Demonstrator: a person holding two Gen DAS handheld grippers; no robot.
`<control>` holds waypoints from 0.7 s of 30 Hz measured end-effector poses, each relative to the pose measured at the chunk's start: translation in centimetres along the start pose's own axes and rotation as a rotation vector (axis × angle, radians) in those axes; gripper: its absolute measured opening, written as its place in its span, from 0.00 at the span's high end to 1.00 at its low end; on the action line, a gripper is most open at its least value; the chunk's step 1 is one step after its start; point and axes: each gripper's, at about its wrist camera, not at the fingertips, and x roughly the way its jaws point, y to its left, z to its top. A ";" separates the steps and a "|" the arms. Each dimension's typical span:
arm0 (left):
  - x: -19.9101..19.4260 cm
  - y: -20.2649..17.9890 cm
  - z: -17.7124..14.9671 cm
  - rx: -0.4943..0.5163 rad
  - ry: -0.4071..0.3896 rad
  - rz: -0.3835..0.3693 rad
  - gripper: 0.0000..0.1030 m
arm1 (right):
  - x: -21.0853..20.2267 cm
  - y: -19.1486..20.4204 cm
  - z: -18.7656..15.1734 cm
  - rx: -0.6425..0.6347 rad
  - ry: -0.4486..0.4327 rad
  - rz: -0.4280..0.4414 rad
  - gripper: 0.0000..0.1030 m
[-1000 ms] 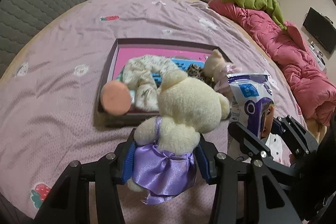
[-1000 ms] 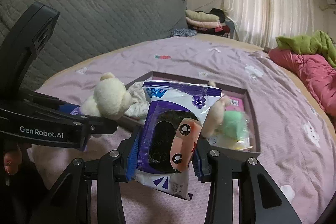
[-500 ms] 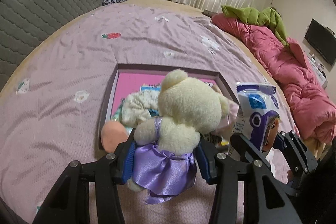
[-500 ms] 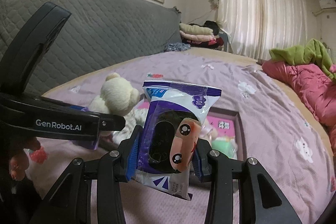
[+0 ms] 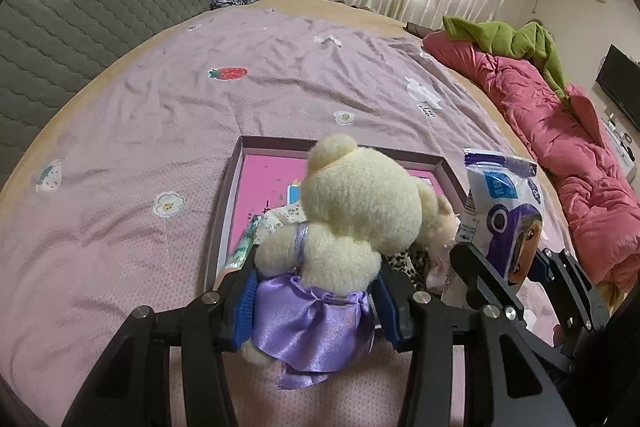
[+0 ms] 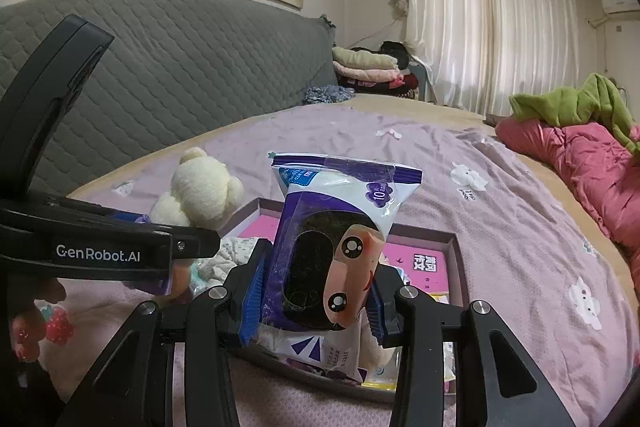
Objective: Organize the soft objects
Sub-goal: 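Carry the bear and wipes pack over the box and lower them in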
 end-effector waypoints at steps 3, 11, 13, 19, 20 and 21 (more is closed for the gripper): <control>0.6 0.1 0.3 -0.011 0.009 -0.008 0.52 | 0.4 -0.2 0.3 -0.010 -0.002 -0.005 0.58; 2.5 -0.1 0.8 0.013 0.057 0.006 0.52 | 1.9 -1.1 1.2 -0.028 0.034 0.008 0.58; 3.4 -0.3 0.8 0.034 0.088 0.023 0.52 | 3.1 -0.9 0.9 -0.054 0.093 0.014 0.58; 6.1 -0.2 0.0 0.059 0.184 0.061 0.51 | 6.1 -1.0 -0.8 -0.066 0.230 0.010 0.57; 6.4 -0.3 -0.2 0.060 0.198 0.059 0.51 | 6.5 -1.0 -1.1 -0.068 0.252 0.017 0.57; 6.5 -0.4 -0.2 0.065 0.197 0.060 0.51 | 6.9 -0.8 -1.5 -0.076 0.268 0.015 0.57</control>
